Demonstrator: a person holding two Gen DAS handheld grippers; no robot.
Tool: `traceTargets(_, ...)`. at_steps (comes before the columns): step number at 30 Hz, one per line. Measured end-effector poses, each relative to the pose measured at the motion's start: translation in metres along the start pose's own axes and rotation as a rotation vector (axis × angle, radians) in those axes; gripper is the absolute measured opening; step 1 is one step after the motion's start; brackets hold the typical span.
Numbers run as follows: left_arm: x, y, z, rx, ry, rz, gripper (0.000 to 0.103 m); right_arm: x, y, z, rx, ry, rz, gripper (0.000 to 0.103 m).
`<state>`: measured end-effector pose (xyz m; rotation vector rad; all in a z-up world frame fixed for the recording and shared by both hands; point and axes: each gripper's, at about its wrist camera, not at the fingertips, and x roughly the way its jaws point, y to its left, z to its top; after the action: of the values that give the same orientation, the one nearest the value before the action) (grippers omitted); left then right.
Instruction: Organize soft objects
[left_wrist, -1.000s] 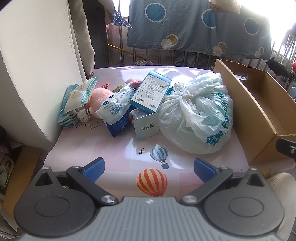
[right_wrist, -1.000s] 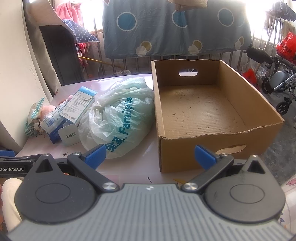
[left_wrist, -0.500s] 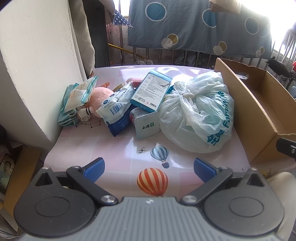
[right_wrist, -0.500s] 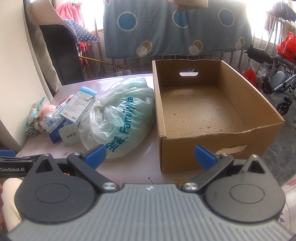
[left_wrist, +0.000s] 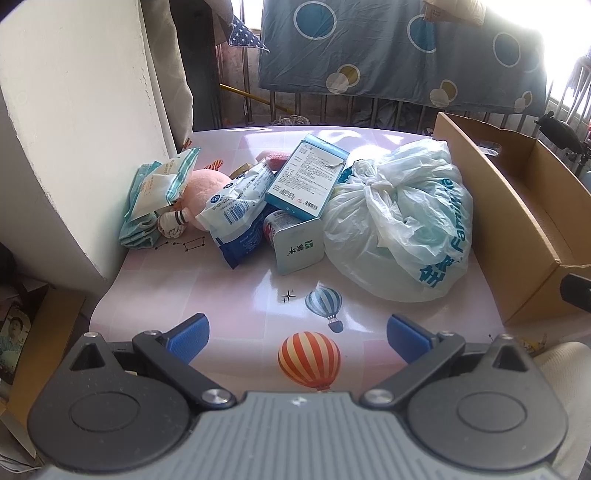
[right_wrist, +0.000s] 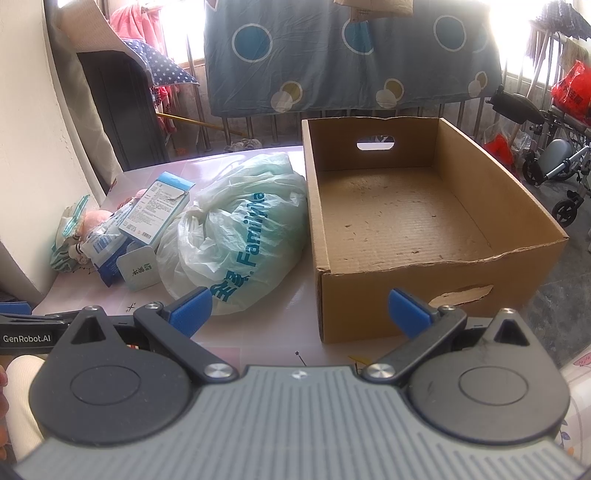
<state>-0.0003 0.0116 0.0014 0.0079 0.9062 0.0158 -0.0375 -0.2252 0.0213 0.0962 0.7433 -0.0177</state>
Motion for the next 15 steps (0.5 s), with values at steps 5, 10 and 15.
traceTargets(5,-0.002,0.004,0.000,-0.015,-0.006,0.006,0.103,-0.002,-0.005,0.001,0.018,-0.011,0.023,0.102)
traceTargets(10,-0.009,0.013,0.001,-0.029,-0.041,0.006,0.103,-0.006,0.000,0.011,-0.002,-0.053,0.048,0.102)
traceTargets(15,-0.011,0.026,0.006,-0.055,-0.043,0.022,0.103,-0.012,0.009,0.026,-0.030,-0.121,0.085,0.102)
